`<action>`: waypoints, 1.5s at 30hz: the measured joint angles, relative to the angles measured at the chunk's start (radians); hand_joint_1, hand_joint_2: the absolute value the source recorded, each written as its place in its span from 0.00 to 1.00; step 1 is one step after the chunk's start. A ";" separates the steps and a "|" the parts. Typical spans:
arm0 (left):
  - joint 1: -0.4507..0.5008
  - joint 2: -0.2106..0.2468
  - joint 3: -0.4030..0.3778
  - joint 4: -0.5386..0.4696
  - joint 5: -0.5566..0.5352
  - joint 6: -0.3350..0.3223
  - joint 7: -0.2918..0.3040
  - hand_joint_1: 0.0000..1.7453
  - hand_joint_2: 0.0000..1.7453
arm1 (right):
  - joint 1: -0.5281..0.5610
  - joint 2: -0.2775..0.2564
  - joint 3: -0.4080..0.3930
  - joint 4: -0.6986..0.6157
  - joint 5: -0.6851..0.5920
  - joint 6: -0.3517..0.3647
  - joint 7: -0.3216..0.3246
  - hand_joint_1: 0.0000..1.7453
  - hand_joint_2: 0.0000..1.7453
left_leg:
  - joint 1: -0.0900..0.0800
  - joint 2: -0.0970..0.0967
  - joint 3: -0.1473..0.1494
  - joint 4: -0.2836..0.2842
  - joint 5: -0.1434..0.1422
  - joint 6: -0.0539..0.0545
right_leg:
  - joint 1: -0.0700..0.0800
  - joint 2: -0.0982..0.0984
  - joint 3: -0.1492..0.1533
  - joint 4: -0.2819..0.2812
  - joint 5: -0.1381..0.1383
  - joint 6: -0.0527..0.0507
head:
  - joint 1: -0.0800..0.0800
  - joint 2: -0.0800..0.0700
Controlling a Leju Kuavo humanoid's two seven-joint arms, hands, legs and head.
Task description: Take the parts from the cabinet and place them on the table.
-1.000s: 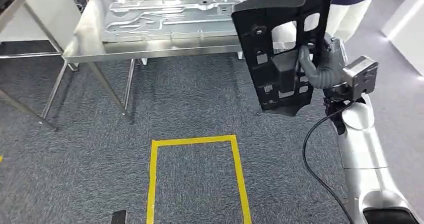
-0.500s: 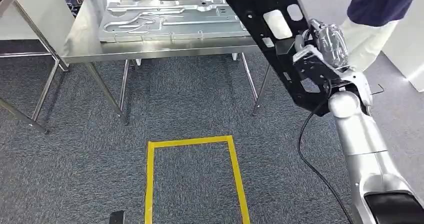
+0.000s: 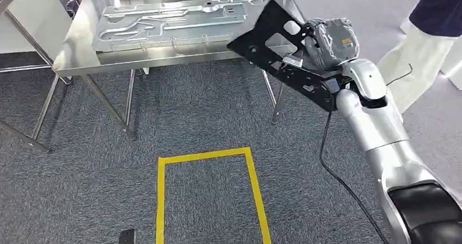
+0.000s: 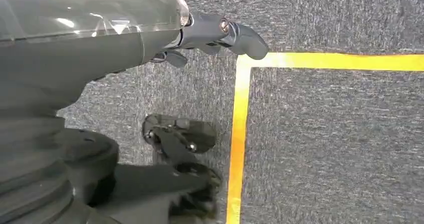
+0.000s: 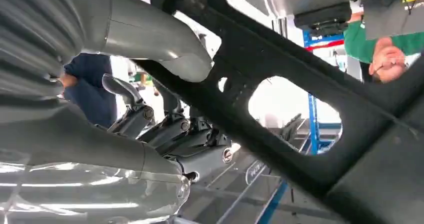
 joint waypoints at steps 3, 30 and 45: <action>0.000 0.000 0.000 0.000 0.003 -0.001 -0.002 0.00 1.00 | -0.015 0.016 0.021 0.041 0.019 -0.002 0.005 1.00 1.00 | 0.000 0.000 0.055 -0.157 0.119 0.006 | 0.003 0.006 0.011 0.004 -0.009 0.004 | 0.000 0.000; 0.001 0.002 0.002 0.000 0.015 -0.003 -0.005 0.00 1.00 | -0.109 0.058 0.075 0.224 0.078 -0.025 0.024 1.00 1.00 | 0.007 -0.006 0.009 -0.001 -0.016 -0.011 | 0.001 0.001 -0.002 0.009 -0.006 -0.004 | 0.000 0.000; 0.004 0.010 0.006 0.000 0.031 -0.014 -0.018 0.00 1.00 | -0.202 0.145 0.129 0.336 0.191 -0.049 0.107 1.00 1.00 | 0.002 -0.006 0.148 -0.345 0.169 0.047 | 0.002 0.003 -0.105 0.258 -0.144 0.039 | 0.000 0.000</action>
